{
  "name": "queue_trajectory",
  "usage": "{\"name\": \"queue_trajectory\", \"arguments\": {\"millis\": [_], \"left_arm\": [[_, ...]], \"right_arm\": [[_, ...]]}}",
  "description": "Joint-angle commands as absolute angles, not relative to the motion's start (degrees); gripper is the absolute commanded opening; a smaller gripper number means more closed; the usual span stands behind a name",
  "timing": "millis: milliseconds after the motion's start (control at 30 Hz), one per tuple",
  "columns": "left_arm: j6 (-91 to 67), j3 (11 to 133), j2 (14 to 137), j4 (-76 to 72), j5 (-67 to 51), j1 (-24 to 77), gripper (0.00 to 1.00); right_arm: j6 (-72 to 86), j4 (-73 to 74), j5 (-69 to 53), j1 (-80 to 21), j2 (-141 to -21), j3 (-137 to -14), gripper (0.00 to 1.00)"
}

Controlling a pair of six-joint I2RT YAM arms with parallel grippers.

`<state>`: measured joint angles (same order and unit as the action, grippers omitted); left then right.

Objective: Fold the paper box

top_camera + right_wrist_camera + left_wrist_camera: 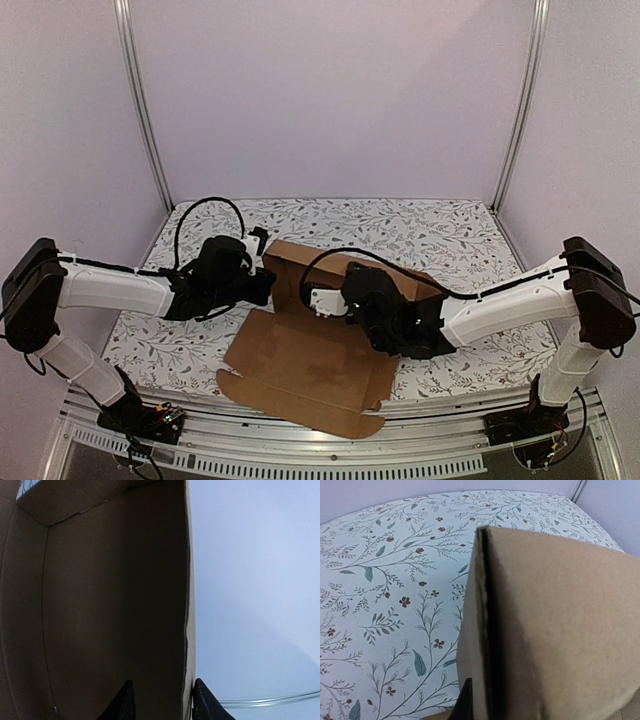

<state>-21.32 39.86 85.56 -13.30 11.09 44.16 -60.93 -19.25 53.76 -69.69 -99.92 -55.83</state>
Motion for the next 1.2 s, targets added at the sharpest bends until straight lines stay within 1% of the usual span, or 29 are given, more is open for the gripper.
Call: {"name": "queue_trajectory", "arguments": {"millis": [0,133,233,300,433,633,767,867,967,1133,1167], "left_arm": [[-20.32,42.44,85.85,-13.71,8.57,45.88,0.0],[-19.27,43.35,86.0,-11.9,9.37,45.92,0.0],[-18.6,43.87,86.09,-11.07,9.63,45.89,0.0],[-18.16,44.23,86.3,-10.7,9.6,45.88,0.0],[-16.92,45.01,87.19,-10.31,8.62,45.88,0.0],[-13.76,47.96,90.21,-8.68,7.35,45.88,0.0],[-10.39,50.9,92.49,-7.45,4.91,45.88,0.0],[-8.75,52.94,94.57,-6.25,4.21,45.88,0.0],[-8.42,54.31,95.92,-5.05,4.26,45.83,0.0],[-8.19,55.37,97.76,-5.79,4.25,45.87,0.0],[-8.19,55.18,97.86,-6.39,4.15,45.87,0.0]], "right_arm": [[-52.22,-6.29,42.88,-70.39,-96.81,-57.82,0.48],[-45.37,-1.33,32.6,-69.78,-92.89,-58.64,0.63],[-41.11,4.47,25.08,-68.73,-90.03,-61.12,0.68],[-37.6,8.66,19.86,-67.92,-88.69,-63.05,0.7],[-31.38,12.24,11.78,-65.25,-86.65,-67.26,0.71],[-19.83,13.31,3.95,-60.3,-86.05,-72.59,0.7],[-11.79,13.44,1.96,-56.97,-87.31,-75.79,0.67],[-7.1,13.57,3.06,-54.72,-88.91,-77.43,0.61],[-3.2,13.19,2.85,-52.38,-90.8,-78.23,0.52],[-0.28,11.8,0.64,-50.19,-94.74,-79.44,0.22],[-0.27,11.16,0.74,-50.18,-95.27,-79.52,0.13]]}}
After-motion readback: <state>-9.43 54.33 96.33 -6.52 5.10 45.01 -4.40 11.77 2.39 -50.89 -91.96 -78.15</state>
